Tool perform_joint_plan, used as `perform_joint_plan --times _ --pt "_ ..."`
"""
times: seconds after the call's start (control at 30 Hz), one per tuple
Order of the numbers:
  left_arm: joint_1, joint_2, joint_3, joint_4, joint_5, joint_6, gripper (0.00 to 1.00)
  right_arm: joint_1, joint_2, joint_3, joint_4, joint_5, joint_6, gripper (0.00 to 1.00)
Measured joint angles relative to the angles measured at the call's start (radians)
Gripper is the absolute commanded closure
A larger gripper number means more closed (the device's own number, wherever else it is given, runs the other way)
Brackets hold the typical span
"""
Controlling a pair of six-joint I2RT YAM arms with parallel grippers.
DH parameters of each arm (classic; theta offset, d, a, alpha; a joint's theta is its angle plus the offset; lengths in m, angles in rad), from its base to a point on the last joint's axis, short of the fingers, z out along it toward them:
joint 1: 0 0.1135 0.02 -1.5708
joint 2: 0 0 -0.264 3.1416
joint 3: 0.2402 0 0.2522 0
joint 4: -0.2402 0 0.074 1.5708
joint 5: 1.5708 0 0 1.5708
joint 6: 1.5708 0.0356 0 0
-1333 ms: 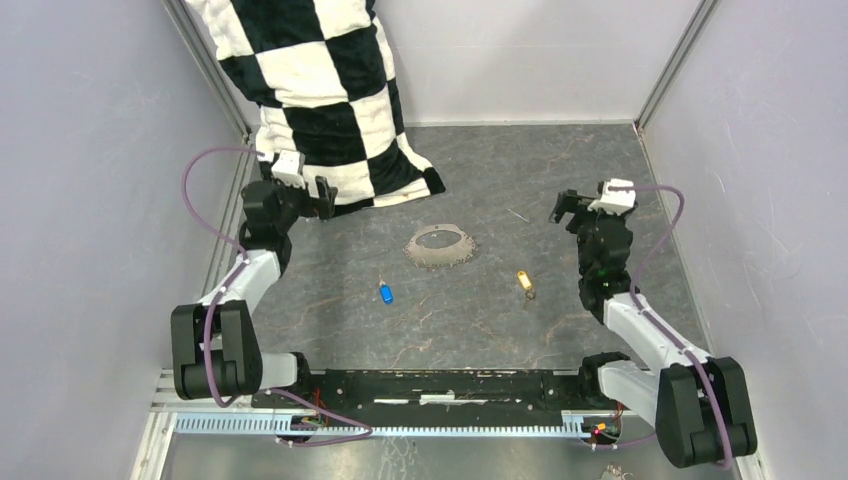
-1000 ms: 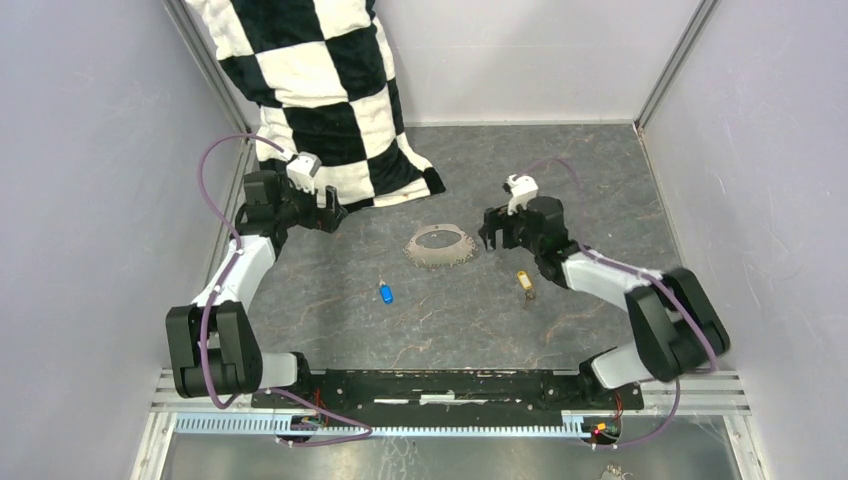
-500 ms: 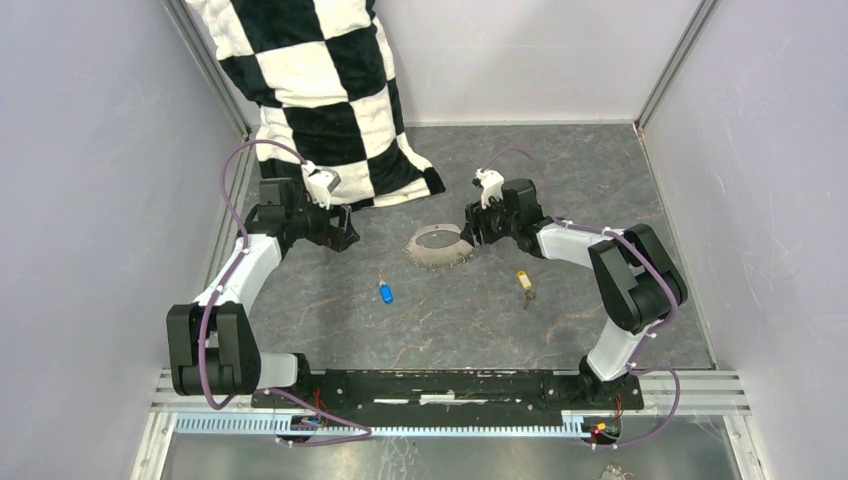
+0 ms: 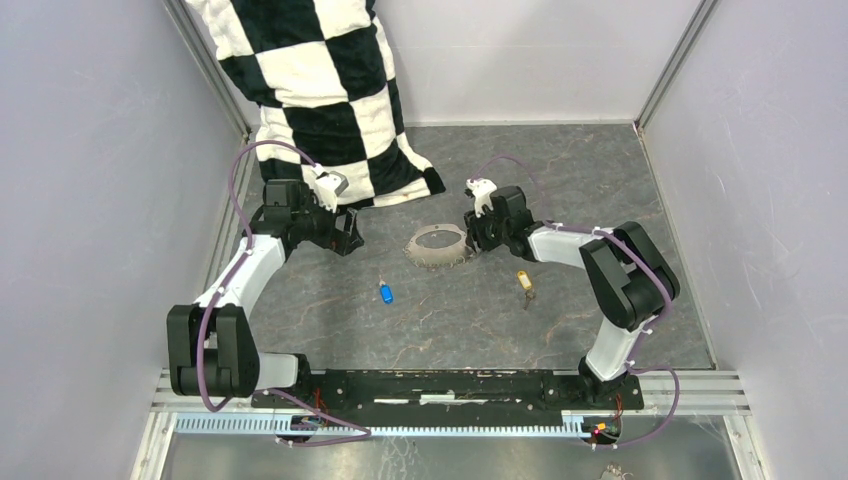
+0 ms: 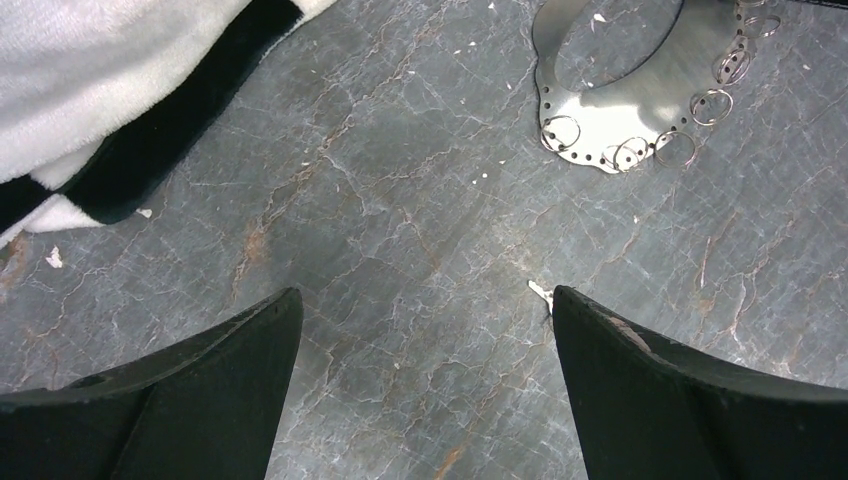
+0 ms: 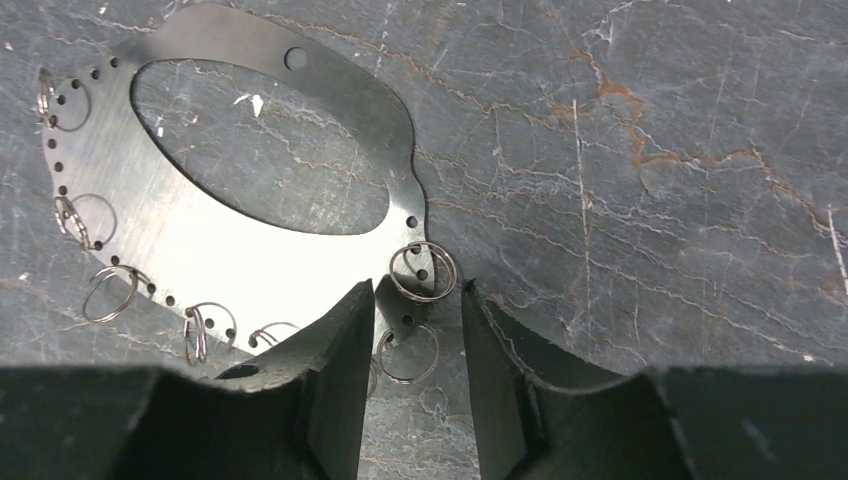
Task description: Put the keys on the keyring
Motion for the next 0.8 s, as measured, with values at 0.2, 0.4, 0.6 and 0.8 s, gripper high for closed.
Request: perform_joint_plan --times 0.2,0.4,0.6,0.8 --pt "0.0 -0.01 0.0 -0.014 -0.003 0.006 0.0 0.021 0.002 0.0 -0.005 0.055 -0.019 0.59" --pt "-0.003 -0.025 0.0 -0.017 -0.002 0.024 0.0 0.023 0.013 0.006 0.005 0.076 -0.028 0.69" --pt "-0.006 -0.026 0.0 -0.038 0.002 0.066 0.0 0.023 0.043 0.029 0.032 0.063 -0.029 0.67" --pt "-0.018 -0.026 0.0 -0.069 0.001 0.098 0.0 0.023 0.06 0.042 0.048 0.04 -0.028 0.92"
